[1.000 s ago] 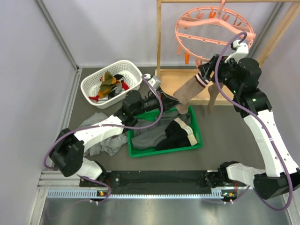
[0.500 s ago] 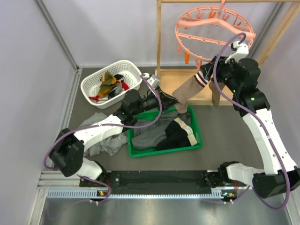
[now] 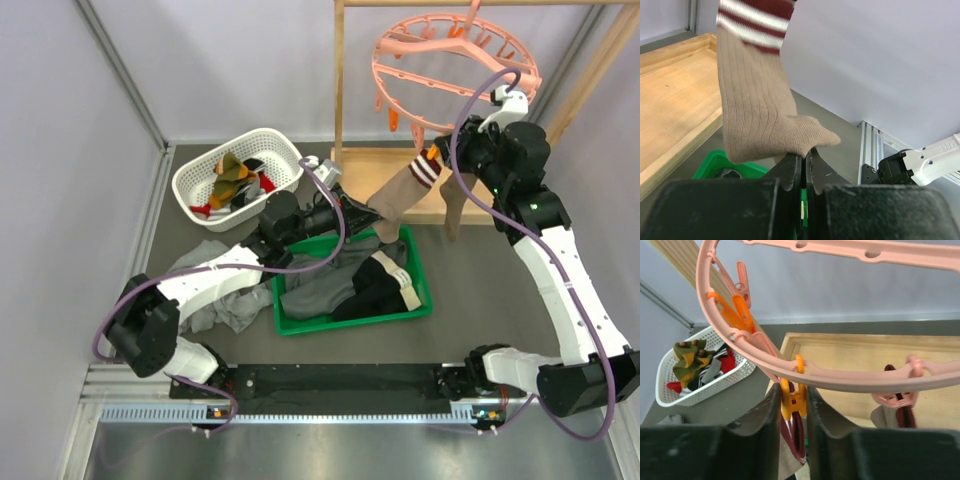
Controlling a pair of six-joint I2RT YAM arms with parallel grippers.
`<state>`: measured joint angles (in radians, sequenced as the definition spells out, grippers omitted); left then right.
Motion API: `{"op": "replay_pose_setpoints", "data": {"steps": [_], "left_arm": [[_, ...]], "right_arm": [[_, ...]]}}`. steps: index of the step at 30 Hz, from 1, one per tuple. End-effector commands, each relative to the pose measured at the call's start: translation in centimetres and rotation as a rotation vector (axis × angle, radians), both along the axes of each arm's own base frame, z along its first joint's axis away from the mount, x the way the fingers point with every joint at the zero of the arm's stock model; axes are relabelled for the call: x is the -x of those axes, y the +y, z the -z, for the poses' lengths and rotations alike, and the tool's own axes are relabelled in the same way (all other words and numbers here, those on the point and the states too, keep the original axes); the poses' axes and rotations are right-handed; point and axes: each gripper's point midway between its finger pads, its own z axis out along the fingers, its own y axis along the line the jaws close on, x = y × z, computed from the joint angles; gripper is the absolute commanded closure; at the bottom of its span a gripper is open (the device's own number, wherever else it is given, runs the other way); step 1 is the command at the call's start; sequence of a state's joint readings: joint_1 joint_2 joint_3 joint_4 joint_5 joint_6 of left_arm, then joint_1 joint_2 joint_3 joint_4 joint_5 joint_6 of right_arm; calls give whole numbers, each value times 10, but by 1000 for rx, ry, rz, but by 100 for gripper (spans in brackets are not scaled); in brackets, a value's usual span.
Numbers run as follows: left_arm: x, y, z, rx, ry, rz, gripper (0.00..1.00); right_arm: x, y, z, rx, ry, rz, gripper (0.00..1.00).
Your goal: Remove the socks clipped to the hanger
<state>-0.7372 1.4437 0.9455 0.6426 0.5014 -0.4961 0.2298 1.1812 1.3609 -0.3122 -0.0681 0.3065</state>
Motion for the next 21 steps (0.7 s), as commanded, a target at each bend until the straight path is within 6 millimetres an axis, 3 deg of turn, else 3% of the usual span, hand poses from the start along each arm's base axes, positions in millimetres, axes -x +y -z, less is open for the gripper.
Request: {"op": "replay_pose_setpoints", "data": {"steps": [1,6,8,11,13,14,18,20,21], "left_arm": [[8,9,-30,68,-77,2,100],[1,17,-23,47,-73,-54,100],[-11,23,-21,28,-63,-116,100],[-43,48,-14,-42,-38,-276,100],[-72,81,-9,-94,-19,-402,100],[-87,96,-16,-101,-18,-479,100],[-153,182,-13,-192,23,-783,100],[-173,212,-19,-212,45,-872,100],[-190,237,-10,-229,76,-935,100]], "right_arm": [[-4,-9,-21,-25,-64,49,89],[-3,-9,-25,-66,-55,61,96],[-2,-8,-26,-77,-52,54,96],[0,-6,-29,-95,-47,50,96],[1,-5,-30,-105,-45,45,96],[3,-4,-33,-114,-47,36,95],[9,-1,-38,-125,-54,19,93],[10,-2,-40,-126,-57,19,92],[12,-1,-40,-126,-57,15,92]]}}
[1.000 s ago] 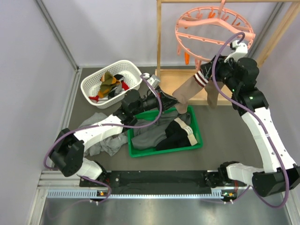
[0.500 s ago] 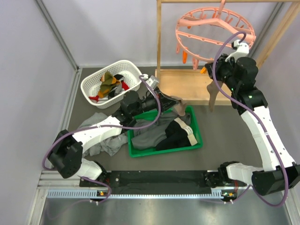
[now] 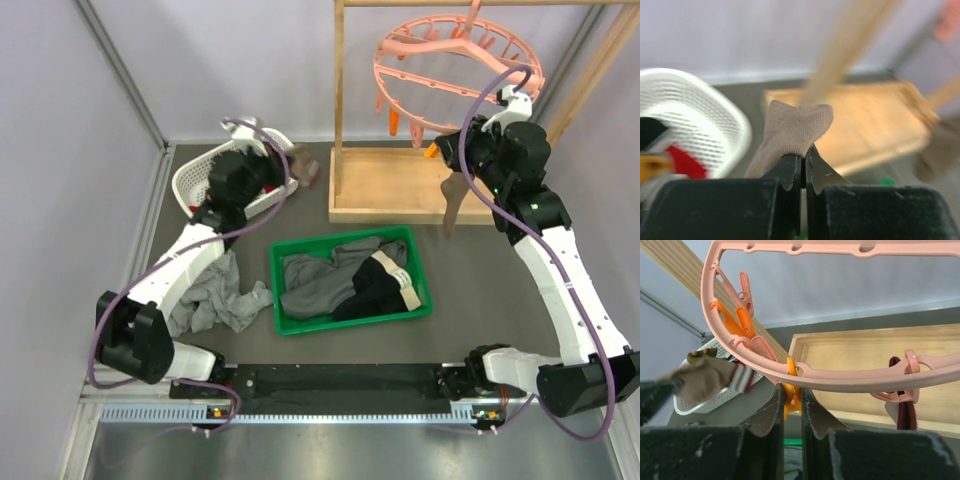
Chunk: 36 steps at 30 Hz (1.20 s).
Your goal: Remove the socks clipped to the hanger
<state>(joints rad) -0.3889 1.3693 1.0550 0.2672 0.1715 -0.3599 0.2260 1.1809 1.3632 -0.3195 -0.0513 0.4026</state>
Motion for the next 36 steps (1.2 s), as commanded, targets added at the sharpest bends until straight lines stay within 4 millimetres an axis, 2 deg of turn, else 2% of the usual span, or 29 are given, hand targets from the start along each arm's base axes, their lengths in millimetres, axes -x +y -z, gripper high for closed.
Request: {"op": "replay_pose_setpoints", "data": {"steps": [1,2,3,4,5,7,8,10,11,13,14,17,19,20,22,24,25,28,29,31,32,33,34,35,36], "left_arm": [[-54,85,-12,-57,21,-278,100],[-63,95,-19,-49,12,-297,100],[-77,112,-7,-48,44,-335,100],[-85,121,-12,-38,41,-356,100],[-96,127,6,-39,85,-376,100],[-110,147,16,-33,107,-437,100],[-119,151,36,-37,147,-449,100],[-129,164,59,-31,198,-488,100],[-136,166,87,-27,258,-498,100],[-141,172,117,-21,328,-502,100],[-143,173,148,-20,393,-503,100],[-141,177,196,-31,505,-506,100],[-139,178,207,-32,530,-510,100],[-139,179,206,-34,527,-517,100],[-140,181,198,-33,515,-519,92],[-140,178,180,-32,486,-501,76],[-142,178,166,-31,459,-494,57],[-140,171,124,-25,374,-449,39],[-137,170,103,-19,334,-437,32],[-133,164,84,-4,297,-406,24],[-128,162,67,7,264,-392,19],[-124,156,60,18,246,-359,18],[-118,153,45,32,216,-341,14],[-115,149,37,51,201,-322,7],[-110,146,36,61,196,-307,5]], "right_arm": [[13,0,-40,-39,-90,-20,92],[16,1,-42,-40,-97,-25,92],[17,1,-43,-42,-98,-31,92],[18,3,-44,-47,-103,-40,91],[19,3,-45,-51,-107,-44,91],[20,5,-47,-54,-110,-57,91],[21,5,-49,-55,-113,-58,91],[23,7,-52,-60,-118,-67,90],[24,8,-54,-60,-125,-72,90],[25,8,-54,-59,-127,-75,90],[26,7,-55,-59,-128,-74,90],[28,6,-56,-61,-131,-72,90],[29,8,-59,-70,-135,-82,90],[30,10,-61,-81,-136,-88,90],[30,12,-63,-94,-135,-100,90],[31,13,-65,-109,-134,-101,90],[31,13,-66,-114,-136,-100,90],[32,14,-70,-133,-138,-100,91],[32,14,-71,-146,-135,-99,91],[33,16,-75,-167,-138,-105,91],[33,16,-73,-173,-133,-106,91],[32,16,-75,-180,-134,-104,92],[32,17,-77,-193,-134,-106,92],[31,17,-77,-199,-134,-104,92],[30,18,-77,-205,-128,-106,92]]}}
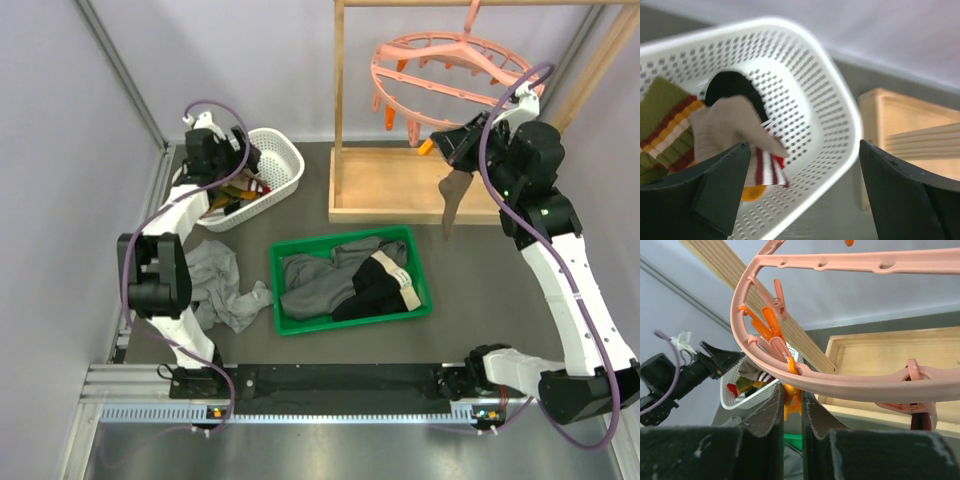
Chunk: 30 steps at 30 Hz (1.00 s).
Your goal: Remove the socks clipped to the hanger
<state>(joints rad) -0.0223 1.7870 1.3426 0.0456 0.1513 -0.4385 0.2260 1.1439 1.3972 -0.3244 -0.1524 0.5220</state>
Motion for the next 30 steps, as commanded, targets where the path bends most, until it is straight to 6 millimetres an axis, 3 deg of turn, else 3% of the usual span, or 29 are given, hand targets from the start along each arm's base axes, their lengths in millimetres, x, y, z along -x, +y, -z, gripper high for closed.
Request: {"op": "replay_pose_setpoints", "data": {"steps": [1,3,4,6,7,9,10,11,12,13,14,15,16,18,19,21,22,26,27,28,29,30], "left_arm": [[21,-21,-89,63,-214,115,5],[30,-30,-91,80,-221,139,3],[36,-34,-103,79,-256,148,3],[49,-58,-101,78,-267,193,3],[57,-68,-113,72,-310,212,3],[74,-103,-106,31,-331,250,4],[86,-117,-115,26,-373,269,3],[97,-145,-130,35,-453,301,3],[107,-158,-120,42,-456,320,3],[116,-169,-127,64,-495,335,3],[129,-192,-137,100,-547,360,3],[135,-200,-134,110,-554,365,3],[149,-226,-131,122,-560,418,3],[153,-240,-138,130,-601,396,4],[163,-262,-129,127,-595,434,5],[170,-280,-137,151,-642,451,5],[178,-300,-127,153,-635,483,5],[189,-342,-126,185,-677,514,5],[191,-350,-123,172,-677,515,5],[194,-365,-107,134,-660,526,5],[195,-373,-113,138,-674,524,5],[194,-383,-100,122,-659,536,5]], "right_arm": [[8,2,-46,-85,-95,-14,92],[8,4,-47,-101,-89,-21,92],[8,4,-48,-118,-85,-21,92],[8,5,-49,-135,-83,-21,92],[8,6,-49,-149,-78,-23,92],[8,6,-48,-167,-76,-20,92],[9,6,-49,-183,-76,-19,92],[9,6,-49,-191,-76,-19,92],[9,5,-48,-199,-74,-15,92],[9,5,-48,-211,-70,-13,92],[10,6,-48,-216,-71,-15,92],[10,6,-48,-220,-68,-15,92],[10,7,-48,-230,-66,-17,92],[10,9,-48,-238,-65,-29,92],[10,10,-48,-242,-65,-31,92],[10,11,-47,-243,-61,-35,92],[11,11,-47,-243,-61,-37,92],[12,11,-47,-251,-64,-36,93],[13,10,-47,-255,-65,-36,93],[14,10,-48,-258,-67,-37,93],[14,11,-47,-261,-67,-40,93],[14,11,-46,-260,-64,-41,93]]}}
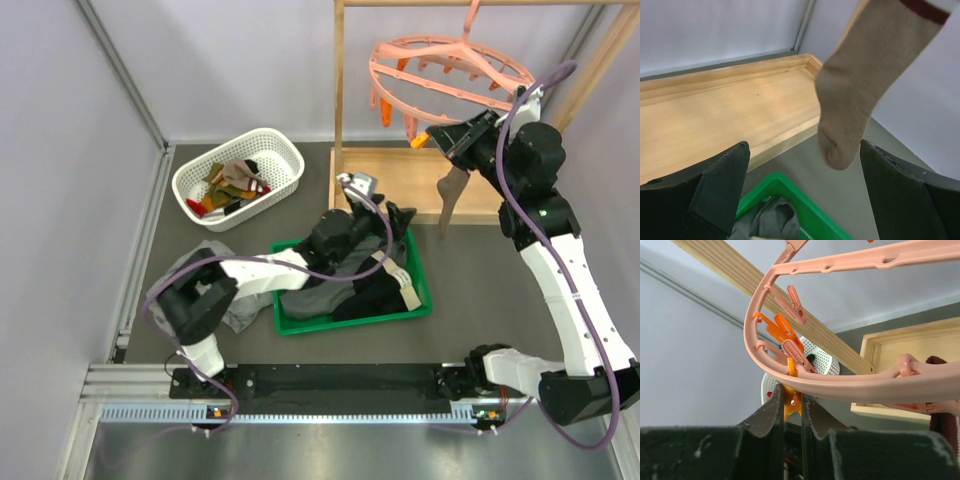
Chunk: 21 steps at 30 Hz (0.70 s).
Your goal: Remove the socks clipped to the hanger
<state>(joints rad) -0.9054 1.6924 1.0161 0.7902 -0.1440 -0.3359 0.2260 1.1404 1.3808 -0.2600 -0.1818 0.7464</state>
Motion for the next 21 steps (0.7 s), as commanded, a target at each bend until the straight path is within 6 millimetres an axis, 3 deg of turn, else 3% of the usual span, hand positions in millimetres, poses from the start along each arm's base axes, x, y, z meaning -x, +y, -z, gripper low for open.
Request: {"op": "replay_pose_setpoints", "data": {"steps": [1,8,12,14,15,16,17,19,21], "left_arm": [[5,-36,-34,81,-128,-15,5],[12,-81,-24,87,-126,71,2],[15,-104,-4,85,-95,113,2],[13,-111,-3,89,-91,116,1],[11,-116,8,77,-77,118,1],[9,-119,4,87,-81,116,1],[6,-123,17,71,-70,113,1],[2,-128,16,78,-74,105,1],[-1,-134,27,60,-65,106,1]], "right_arm": [[12,-1,-32,-41,-105,-13,93],[15,-1,-33,-34,-115,-16,93],[17,-1,-36,-49,-120,-20,93],[18,-1,-37,-50,-124,-21,93],[19,-1,-37,-51,-123,-21,93],[19,0,-36,-52,-121,-26,93],[19,-1,-36,-52,-123,-23,93],[20,0,-37,-53,-124,-24,93],[20,0,-37,-53,-124,-24,93]]}}
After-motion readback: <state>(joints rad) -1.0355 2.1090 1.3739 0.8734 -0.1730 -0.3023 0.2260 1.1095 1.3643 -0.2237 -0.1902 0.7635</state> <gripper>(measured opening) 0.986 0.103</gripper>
